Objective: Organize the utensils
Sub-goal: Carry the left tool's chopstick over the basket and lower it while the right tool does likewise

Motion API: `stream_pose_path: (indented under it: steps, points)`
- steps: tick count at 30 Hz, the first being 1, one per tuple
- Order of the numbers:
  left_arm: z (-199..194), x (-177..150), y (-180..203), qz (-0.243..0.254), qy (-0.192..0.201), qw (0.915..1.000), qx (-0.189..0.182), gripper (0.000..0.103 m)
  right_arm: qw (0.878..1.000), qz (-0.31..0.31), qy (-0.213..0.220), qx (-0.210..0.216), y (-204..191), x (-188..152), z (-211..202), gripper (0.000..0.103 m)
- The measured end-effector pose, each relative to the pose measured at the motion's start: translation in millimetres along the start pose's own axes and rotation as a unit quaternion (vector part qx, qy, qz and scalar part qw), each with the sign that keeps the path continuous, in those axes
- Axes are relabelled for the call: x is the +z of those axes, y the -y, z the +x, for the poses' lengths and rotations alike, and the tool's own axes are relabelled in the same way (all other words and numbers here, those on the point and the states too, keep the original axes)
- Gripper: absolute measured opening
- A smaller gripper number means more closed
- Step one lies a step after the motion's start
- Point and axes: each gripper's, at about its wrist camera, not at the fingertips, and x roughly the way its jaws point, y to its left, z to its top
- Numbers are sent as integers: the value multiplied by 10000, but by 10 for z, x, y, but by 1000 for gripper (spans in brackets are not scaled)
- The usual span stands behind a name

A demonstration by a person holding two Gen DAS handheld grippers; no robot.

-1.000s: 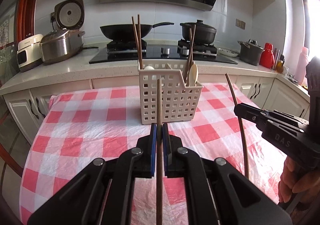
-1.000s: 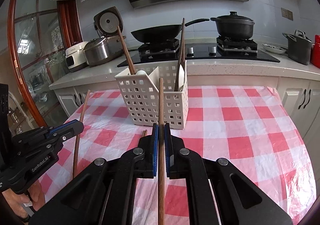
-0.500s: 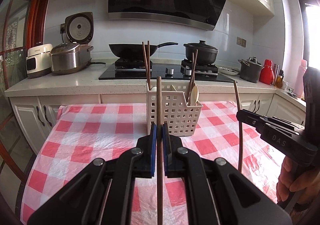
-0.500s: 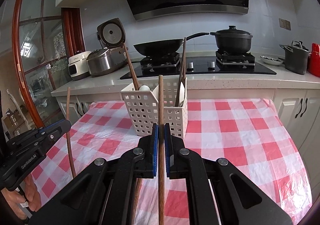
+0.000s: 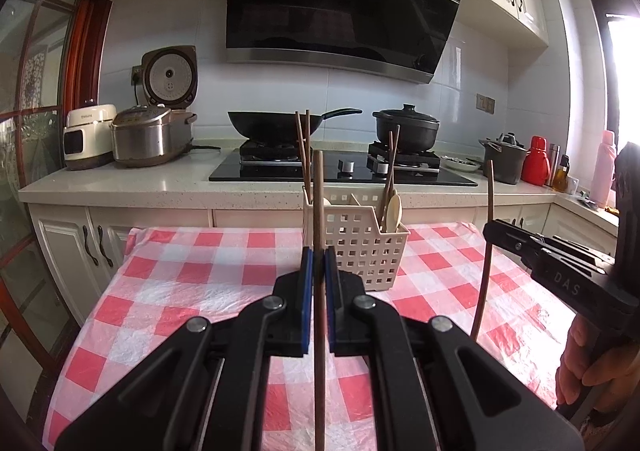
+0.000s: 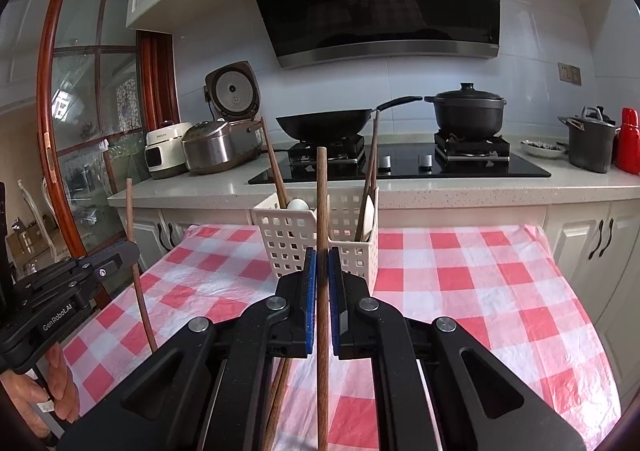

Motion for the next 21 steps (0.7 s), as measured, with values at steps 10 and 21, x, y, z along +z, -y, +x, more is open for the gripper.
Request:
stream_pose_path:
  steps: [10,21]
  points:
    - [-104,-11,-22,-22,295,9995,114,6,9991,-241,334,-3,-72,-51,-141,6]
    - [-165,-24,-8,34,388,9992,113,6,9987,-350,364,45,-134,-58,-212,6]
